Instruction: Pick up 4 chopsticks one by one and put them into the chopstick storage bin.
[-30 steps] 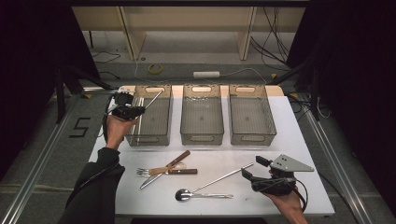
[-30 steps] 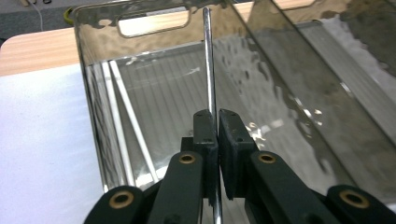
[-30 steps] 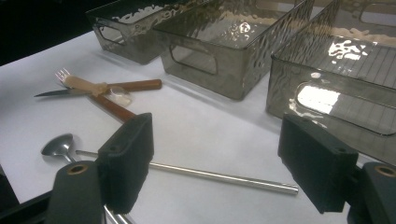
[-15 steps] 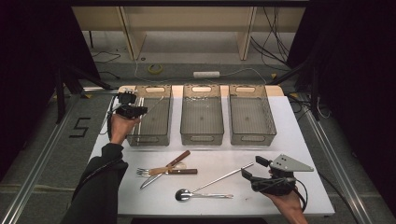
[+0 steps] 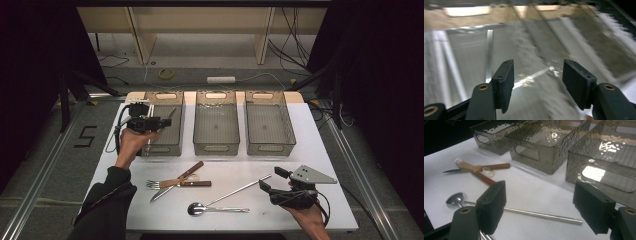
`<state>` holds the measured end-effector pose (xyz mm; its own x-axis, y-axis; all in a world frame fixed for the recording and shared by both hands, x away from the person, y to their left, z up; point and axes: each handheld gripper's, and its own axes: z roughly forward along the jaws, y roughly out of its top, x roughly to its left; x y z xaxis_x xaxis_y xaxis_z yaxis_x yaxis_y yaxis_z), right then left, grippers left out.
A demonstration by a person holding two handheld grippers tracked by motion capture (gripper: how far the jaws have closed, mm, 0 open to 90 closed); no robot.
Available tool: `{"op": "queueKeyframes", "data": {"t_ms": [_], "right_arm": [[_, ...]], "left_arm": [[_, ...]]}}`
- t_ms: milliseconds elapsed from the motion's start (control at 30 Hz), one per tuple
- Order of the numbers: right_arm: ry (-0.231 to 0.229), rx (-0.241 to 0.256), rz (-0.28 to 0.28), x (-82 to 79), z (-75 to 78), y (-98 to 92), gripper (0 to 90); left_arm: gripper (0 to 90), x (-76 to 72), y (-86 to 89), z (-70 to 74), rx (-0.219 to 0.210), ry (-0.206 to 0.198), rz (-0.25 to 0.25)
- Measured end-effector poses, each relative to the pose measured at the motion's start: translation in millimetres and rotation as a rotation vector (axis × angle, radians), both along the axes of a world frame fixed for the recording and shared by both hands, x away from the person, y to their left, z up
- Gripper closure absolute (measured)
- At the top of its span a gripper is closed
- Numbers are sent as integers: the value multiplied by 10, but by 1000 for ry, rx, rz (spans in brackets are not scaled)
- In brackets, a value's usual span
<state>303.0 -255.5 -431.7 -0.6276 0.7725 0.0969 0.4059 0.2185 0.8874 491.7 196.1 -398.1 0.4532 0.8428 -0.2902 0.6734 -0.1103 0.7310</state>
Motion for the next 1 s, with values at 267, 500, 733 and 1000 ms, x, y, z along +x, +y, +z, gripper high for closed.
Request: {"op": "queueKeyframes", "data": {"t_ms": [267,500,733,1000], "right_arm": [[-1,3,-29,11,27,-89,274],[2,0,-46,23,25,-138,273],[1,-7,-53,30,22,-152,273],[11,-21,-53,50,15,-180,271]], "left_arm": [[371,-300,-418,162,76,-37,-134],[347,-474,-677,149,97,-9,-231],[344,-685,-956,133,117,-11,-311],[340,-857,-1179,45,144,-3,-378]]}}
